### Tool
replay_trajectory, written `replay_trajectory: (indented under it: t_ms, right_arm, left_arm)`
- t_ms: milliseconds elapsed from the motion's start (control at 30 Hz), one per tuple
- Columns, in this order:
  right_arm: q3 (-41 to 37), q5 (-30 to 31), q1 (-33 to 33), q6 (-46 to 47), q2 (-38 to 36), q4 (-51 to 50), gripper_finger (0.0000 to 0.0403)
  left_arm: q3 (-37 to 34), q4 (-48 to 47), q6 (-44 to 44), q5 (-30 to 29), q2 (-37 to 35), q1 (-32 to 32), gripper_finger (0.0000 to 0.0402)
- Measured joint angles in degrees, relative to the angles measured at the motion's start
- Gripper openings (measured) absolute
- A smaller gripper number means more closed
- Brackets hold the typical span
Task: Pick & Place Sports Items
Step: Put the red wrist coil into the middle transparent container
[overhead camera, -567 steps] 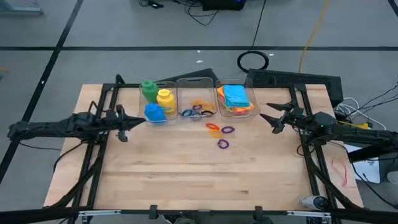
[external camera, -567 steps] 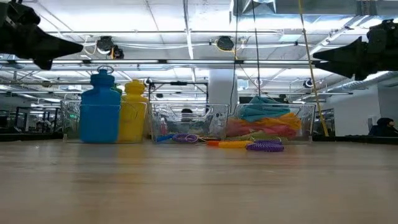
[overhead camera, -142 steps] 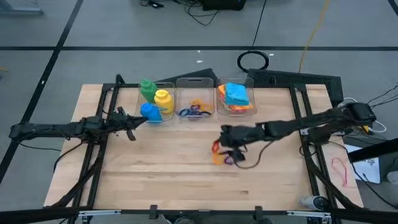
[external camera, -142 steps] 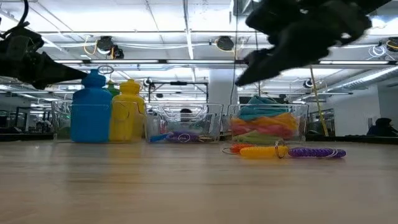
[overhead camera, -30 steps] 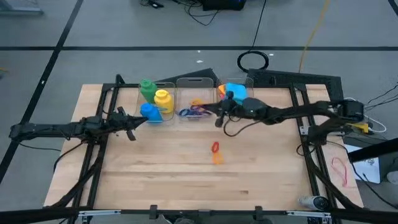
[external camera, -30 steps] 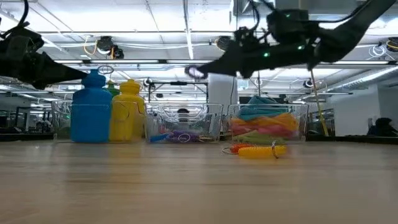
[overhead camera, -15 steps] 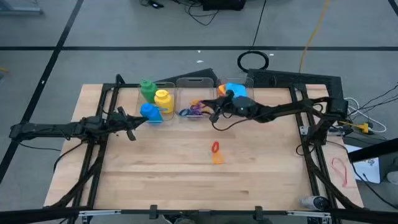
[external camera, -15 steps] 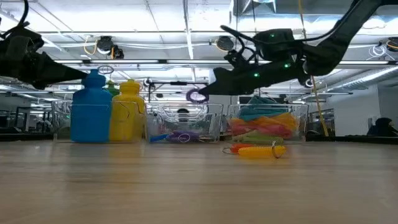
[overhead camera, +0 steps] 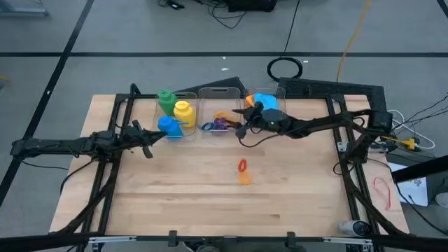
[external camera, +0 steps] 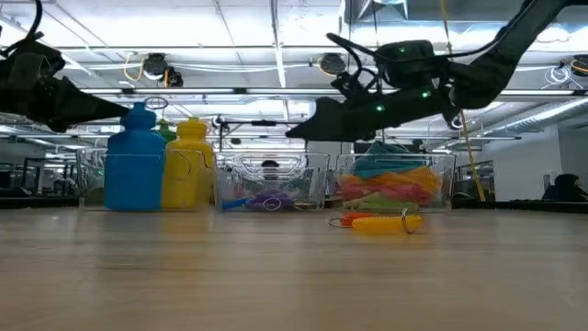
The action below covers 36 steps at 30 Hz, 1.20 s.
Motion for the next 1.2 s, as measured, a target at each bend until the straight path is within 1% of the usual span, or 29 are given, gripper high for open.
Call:
replay_trajectory:
  t_ms: [100,167,233,333,467,600,767,867,1067,1200]
  right_arm:
    - [0.0,-0.01,1.5,-0.55,-2.77,-3.74,0.0281]
    - [0.04,-0.12,3.18,-1.52,-5.24,-6.9,0.0289]
    - [0.02,-0.47,5.41,-2.18,-8.44,-12.37,0.029]
    - [0.02,-3.14,9.84,-0.78,-12.79,-19.96,0.0287]
    - [0.02,-5.94,16.79,1.03,-13.98,-27.96,0.0276]
    - [0.02,-6.0,22.54,1.59,-11.14,-29.87,0.0262]
    - [0.0,-5.88,25.91,2.25,-5.0,-29.75,0.0243]
    - [0.0,-5.45,25.88,2.91,-0.99,-29.77,0.0232]
    - [0.13,-0.23,23.62,3.39,5.82,-29.55,0.0208]
    - [0.24,-1.12,21.96,5.88,7.67,-31.71,0.0192]
  left_arm:
    - [0.0,-0.02,-0.02,0.0,0.0,0.0,0.0021]
    - [0.0,-0.02,-0.02,0.0,-0.01,0.0,0.0021]
    - [0.0,-0.02,0.0,0.02,-0.01,0.0,0.0021]
    - [0.0,-0.02,-0.02,0.0,-0.02,0.0,0.0021]
    - [0.0,-0.02,-0.02,0.01,-0.02,0.0,0.0021]
    - [0.0,-0.02,0.0,0.0,-0.01,0.0,0.0021]
    - [0.0,0.0,-0.02,0.01,-0.01,0.0,0.0021]
    - [0.0,-0.02,-0.01,0.0,0.0,0.0,0.0021]
    - [0.0,-0.02,-0.02,0.02,-0.02,0.0,0.0021]
    - [0.0,-0.02,0.0,0.02,0.0,0.0,0.0021]
